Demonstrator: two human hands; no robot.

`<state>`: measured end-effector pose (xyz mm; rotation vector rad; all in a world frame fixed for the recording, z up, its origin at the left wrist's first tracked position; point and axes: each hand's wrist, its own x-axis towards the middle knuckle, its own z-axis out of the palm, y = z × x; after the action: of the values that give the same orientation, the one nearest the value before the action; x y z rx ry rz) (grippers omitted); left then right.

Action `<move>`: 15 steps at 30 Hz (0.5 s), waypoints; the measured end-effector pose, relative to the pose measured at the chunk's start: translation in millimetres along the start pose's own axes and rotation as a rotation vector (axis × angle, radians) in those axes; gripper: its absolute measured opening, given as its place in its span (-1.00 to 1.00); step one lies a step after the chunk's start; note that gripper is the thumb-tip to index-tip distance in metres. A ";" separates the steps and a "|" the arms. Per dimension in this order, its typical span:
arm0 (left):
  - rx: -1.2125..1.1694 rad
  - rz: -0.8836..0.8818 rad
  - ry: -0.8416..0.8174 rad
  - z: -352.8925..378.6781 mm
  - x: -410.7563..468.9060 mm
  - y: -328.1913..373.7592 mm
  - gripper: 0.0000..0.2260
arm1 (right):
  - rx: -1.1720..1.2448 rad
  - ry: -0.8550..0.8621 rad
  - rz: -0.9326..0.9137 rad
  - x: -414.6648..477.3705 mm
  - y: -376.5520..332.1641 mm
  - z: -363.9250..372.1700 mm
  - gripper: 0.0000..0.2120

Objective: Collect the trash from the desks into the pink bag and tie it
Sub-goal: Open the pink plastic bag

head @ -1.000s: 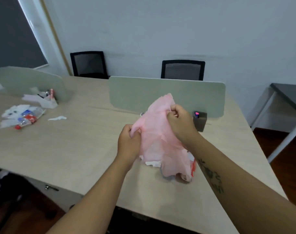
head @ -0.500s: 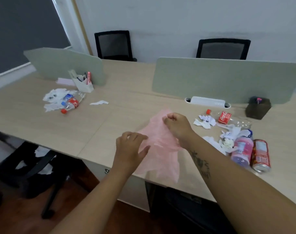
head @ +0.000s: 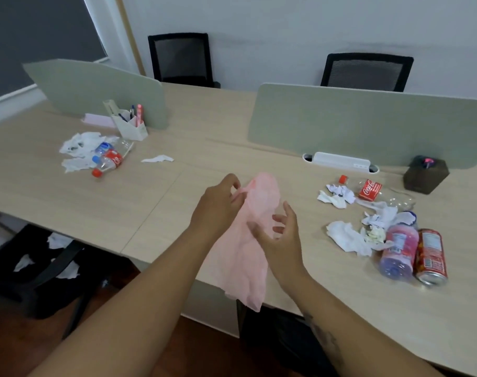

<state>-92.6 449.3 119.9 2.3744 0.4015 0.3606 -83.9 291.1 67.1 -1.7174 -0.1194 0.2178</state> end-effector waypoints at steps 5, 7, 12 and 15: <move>0.103 -0.022 0.100 -15.1 12.9 -6.0 -0.89 | -0.154 0.173 -0.026 45.0 -9.6 -2.8 -0.91; 0.194 -0.032 0.128 -21.2 13.5 -18.0 -0.93 | -0.268 0.165 -0.113 59.1 -13.1 -4.7 -0.85; 0.421 0.335 0.124 -17.7 22.3 -19.4 -0.66 | -0.265 0.006 -0.259 77.6 -32.2 15.2 -0.85; 0.388 0.370 0.167 -22.8 48.9 -19.5 -0.87 | -0.469 0.007 -0.436 90.4 -33.6 26.0 -0.92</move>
<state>-59.8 495.2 130.4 2.8126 0.1079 0.7085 0.3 339.9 89.5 -2.1029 -0.5695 -0.1539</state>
